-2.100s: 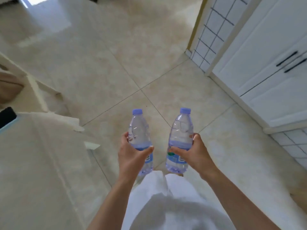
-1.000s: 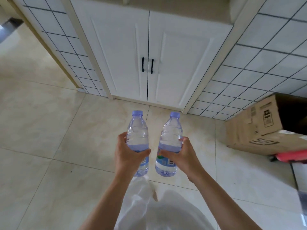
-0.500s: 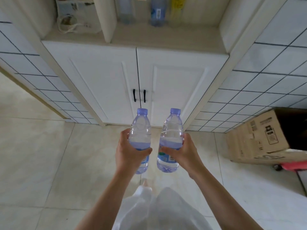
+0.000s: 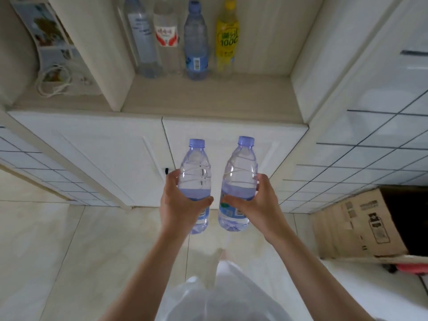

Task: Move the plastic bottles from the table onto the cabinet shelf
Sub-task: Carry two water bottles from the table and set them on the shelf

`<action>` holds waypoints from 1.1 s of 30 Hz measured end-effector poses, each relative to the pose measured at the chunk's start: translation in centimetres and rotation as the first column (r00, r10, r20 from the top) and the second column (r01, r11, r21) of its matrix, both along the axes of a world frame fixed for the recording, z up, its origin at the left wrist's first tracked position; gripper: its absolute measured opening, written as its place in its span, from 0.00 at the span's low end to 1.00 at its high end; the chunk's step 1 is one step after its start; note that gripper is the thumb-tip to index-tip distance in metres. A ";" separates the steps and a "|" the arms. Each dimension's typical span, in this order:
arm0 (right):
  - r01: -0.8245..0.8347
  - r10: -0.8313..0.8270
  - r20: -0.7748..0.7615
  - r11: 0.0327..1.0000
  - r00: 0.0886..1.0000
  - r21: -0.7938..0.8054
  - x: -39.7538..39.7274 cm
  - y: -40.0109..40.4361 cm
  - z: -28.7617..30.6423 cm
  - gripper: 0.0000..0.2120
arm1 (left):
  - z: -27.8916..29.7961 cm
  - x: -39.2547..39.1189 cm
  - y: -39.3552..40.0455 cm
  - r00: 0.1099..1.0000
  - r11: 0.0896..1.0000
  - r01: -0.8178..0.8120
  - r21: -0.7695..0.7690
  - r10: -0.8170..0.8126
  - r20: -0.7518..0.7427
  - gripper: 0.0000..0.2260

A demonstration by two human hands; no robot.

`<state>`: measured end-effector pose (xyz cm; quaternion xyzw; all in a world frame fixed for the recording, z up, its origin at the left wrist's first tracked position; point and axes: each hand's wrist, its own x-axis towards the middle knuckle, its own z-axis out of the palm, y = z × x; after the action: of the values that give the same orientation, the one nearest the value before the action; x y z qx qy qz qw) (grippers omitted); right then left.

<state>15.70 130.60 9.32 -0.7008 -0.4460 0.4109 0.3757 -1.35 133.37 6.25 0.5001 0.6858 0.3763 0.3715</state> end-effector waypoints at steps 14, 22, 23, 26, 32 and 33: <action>0.012 -0.047 0.151 0.974 0.987 0.226 8.4 15.0 5.8 0.36 | 5.8 8.7 15.1 0.996 0.985 0.049 0.165 -0.061 0.065 0.35; 0.144 -0.201 0.137 0.929 0.970 0.341 9.6 20.9 6.2 0.36 | 7.0 11.3 21.7 0.984 0.929 0.104 0.356 -0.148 0.097 0.36; 0.164 -0.221 0.128 0.921 0.967 0.352 9.6 21.6 5.9 0.36 | 7.1 11.6 22.3 0.982 0.920 0.105 0.378 -0.155 0.105 0.36; 0.207 -0.263 0.108 0.906 0.959 0.370 9.7 22.8 4.9 0.38 | 6.8 12.3 23.6 0.971 0.906 0.104 0.411 -0.181 0.153 0.35; 0.261 -0.306 0.065 0.890 0.950 0.374 10.6 23.7 3.5 0.36 | 5.6 13.2 25.1 0.960 0.891 0.103 0.442 -0.205 0.190 0.33; 0.264 -0.308 0.060 0.887 0.949 0.380 10.7 23.7 3.4 0.36 | 5.4 13.3 25.3 0.959 0.889 0.103 0.447 -0.208 0.191 0.33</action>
<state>26.38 154.30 12.70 -0.6994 -0.4279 0.2181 0.5293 11.91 158.68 11.64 0.5758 0.4942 0.5438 0.3584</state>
